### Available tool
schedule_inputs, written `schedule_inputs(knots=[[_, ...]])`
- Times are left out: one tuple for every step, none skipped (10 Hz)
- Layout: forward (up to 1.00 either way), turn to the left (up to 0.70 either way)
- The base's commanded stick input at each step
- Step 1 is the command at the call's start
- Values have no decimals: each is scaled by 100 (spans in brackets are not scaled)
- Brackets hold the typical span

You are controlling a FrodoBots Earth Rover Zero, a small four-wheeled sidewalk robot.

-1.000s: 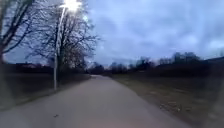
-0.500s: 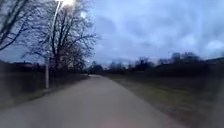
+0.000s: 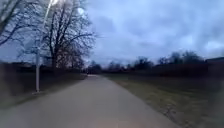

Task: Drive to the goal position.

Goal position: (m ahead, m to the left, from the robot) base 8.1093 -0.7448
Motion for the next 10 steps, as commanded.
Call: schedule_inputs(knots=[[100,4],[100,4],[100,4],[100,4],[100,4],[100,4],[100,4],[100,4],[100,4],[100,4]])
